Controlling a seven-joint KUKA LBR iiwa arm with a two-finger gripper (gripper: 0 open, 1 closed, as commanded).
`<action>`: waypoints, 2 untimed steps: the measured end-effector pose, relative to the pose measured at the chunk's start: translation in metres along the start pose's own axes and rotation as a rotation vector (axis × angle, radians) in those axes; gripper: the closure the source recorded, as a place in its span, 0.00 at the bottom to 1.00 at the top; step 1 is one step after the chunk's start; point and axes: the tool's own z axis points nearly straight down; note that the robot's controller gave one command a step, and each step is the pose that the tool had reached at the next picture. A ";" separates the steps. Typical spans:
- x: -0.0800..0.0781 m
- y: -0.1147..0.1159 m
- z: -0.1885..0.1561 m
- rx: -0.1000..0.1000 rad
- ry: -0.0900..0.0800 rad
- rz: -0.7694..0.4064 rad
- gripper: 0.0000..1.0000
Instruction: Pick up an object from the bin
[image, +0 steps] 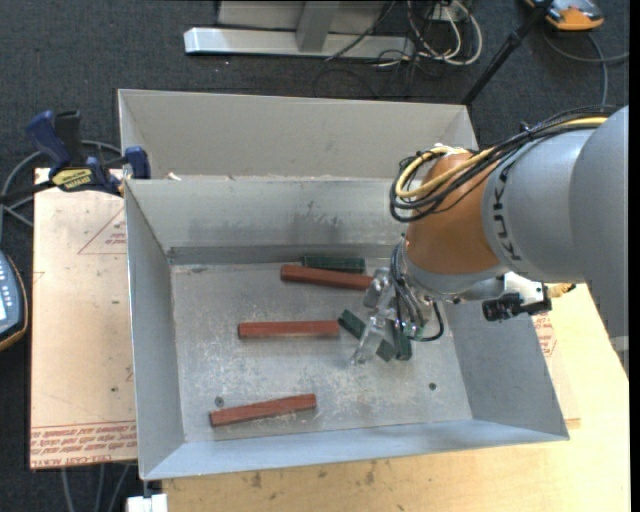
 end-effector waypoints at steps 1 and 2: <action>-0.001 0.001 0.031 0.000 0.003 0.104 0.00; -0.002 0.001 0.031 0.000 0.001 0.102 0.00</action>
Offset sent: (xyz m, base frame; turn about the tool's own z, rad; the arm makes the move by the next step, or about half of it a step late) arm 0.0017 -0.0004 -0.0295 0.1056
